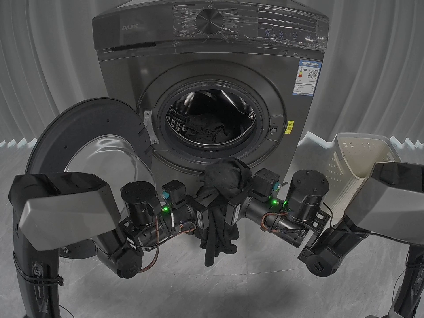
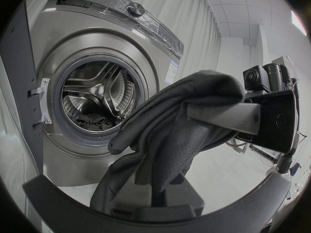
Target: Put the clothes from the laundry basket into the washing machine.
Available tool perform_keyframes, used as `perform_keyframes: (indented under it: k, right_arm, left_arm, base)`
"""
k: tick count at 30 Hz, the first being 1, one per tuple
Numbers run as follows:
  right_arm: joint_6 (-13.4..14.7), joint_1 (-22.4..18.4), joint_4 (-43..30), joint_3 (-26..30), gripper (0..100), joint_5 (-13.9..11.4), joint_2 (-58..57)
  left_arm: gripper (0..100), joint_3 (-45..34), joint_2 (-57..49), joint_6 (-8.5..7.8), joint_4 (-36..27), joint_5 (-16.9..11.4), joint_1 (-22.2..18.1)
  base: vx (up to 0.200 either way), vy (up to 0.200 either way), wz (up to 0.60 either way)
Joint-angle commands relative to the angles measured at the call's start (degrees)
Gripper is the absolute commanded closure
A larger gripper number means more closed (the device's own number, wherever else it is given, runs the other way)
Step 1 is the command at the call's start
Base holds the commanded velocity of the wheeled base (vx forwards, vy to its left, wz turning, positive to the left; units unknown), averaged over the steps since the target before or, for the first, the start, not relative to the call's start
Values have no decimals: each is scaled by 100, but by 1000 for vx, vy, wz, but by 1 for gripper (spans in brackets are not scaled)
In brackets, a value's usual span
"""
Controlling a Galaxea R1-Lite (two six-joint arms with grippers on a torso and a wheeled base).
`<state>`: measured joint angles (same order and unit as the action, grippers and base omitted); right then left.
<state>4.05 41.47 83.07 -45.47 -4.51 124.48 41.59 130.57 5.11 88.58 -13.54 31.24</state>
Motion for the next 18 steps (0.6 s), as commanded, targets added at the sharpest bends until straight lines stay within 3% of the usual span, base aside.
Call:
perform_keyframes:
  k: [1, 4, 5, 8, 16, 18]
  right_arm:
    - [8, 19, -1, 21, 100, 3, 6]
    - [8, 10, -10, 73, 100, 3, -3]
    - [8, 10, -1, 117, 0, 3, -11]
    - [17, 10, 52, 197, 0, 12, -11]
    - [-44, 36, 245, 1190, 0, 47, -249]
    - [-53, 107, 368, 1682, 0, 12, -424]
  left_arm:
    - [100, 15, -67, 8, 2, 18, -4]
    - [100, 15, -164, 17, 2, 36, -22]
    - [100, 15, -190, 8, 2, 71, -31]
    - [100, 15, -287, 34, 2, 168, -48]
    - [100, -11, -638, 184, 2, 168, -277]
    - [100, -73, -832, 271, 2, 177, -259]
  base:
    - [0, 0, 0]
    - [0, 0, 0]
    - [0, 0, 0]
    - [0, 0, 0]
    - [0, 0, 0]
    - [0, 0, 0]
